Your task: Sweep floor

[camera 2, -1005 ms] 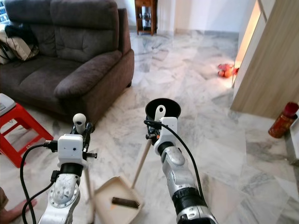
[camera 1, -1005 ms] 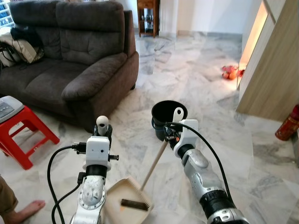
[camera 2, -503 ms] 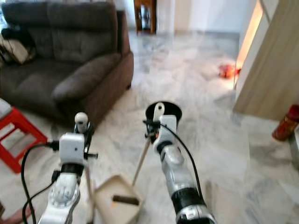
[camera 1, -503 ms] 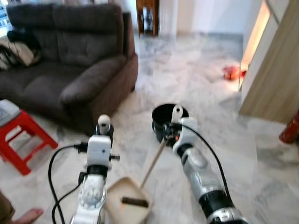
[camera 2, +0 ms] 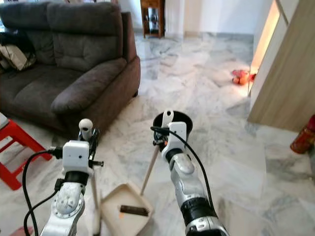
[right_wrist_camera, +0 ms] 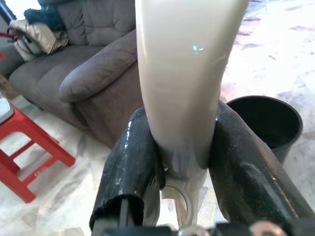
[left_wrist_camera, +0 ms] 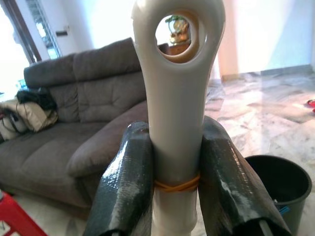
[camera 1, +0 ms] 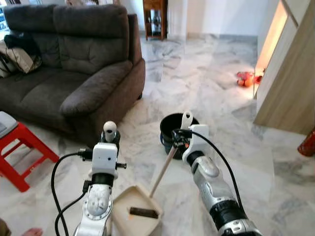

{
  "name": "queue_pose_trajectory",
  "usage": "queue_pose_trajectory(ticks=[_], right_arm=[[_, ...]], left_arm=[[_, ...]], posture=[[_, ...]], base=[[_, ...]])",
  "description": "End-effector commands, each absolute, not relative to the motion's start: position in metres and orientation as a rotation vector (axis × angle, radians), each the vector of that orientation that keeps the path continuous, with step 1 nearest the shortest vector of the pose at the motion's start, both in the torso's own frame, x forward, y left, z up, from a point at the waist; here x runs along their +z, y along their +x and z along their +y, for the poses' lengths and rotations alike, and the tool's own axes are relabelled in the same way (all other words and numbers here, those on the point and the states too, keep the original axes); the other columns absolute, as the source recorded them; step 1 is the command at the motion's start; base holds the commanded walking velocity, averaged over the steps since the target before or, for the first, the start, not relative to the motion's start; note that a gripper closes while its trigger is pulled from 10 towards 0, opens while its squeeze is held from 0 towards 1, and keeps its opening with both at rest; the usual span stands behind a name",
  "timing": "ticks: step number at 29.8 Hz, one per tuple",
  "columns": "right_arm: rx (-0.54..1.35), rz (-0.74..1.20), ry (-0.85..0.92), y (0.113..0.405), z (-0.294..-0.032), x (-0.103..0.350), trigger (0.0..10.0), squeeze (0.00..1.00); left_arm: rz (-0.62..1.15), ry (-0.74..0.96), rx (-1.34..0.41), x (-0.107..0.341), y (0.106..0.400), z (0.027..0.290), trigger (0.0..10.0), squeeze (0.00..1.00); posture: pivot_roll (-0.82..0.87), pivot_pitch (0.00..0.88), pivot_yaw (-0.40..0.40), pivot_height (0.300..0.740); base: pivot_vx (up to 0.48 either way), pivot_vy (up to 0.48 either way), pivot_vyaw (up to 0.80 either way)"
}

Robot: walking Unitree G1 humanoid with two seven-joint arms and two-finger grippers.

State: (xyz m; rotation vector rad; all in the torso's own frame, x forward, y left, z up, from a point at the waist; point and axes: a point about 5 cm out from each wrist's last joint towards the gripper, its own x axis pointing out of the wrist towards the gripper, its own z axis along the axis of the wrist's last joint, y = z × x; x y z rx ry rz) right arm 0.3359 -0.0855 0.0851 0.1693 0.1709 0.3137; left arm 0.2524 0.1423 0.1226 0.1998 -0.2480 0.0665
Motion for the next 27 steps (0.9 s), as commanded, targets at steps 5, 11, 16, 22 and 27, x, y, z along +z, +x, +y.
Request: queue_pose_trajectory(ticks=[5, 11, 16, 22, 27], right_arm=[[0.346, 0.109, 0.213, 0.3399, -0.0745, 0.1003, 10.0, 0.00], [0.343, 0.115, 0.211, 0.3404, -0.0747, 0.0999, 10.0, 0.00], [0.345, 0.130, 0.209, 0.3407, -0.0736, 0.0986, 10.0, 0.00], [0.348, 0.123, 0.207, 0.3408, -0.0733, 0.0994, 10.0, 0.00], [0.350, 0.117, 0.202, 0.3407, -0.0734, 0.0998, 10.0, 0.00]], left_arm=[[-0.294, 0.215, 0.082, 0.1332, 0.2535, 0.1450, 10.0, 0.00], [-0.292, 0.215, 0.086, 0.1330, 0.2532, 0.1458, 10.0, 0.00], [-0.292, 0.215, 0.089, 0.1331, 0.2532, 0.1463, 10.0, 0.00], [-0.293, 0.216, 0.090, 0.1333, 0.2532, 0.1461, 10.0, 0.00], [-0.292, 0.215, 0.088, 0.1333, 0.2531, 0.1456, 10.0, 0.00]], posture=[[-0.16, 0.000, 0.077, 0.740], [-0.16, 0.000, 0.074, 0.740], [-0.16, 0.000, 0.073, 0.740], [-0.16, 0.000, 0.072, 0.740], [-0.16, 0.000, 0.071, 0.740]], base=[[0.291, 0.000, 0.00], [0.291, 0.000, 0.00], [0.292, 0.000, -0.48], [0.291, 0.000, -0.49], [0.292, 0.000, 0.00]])
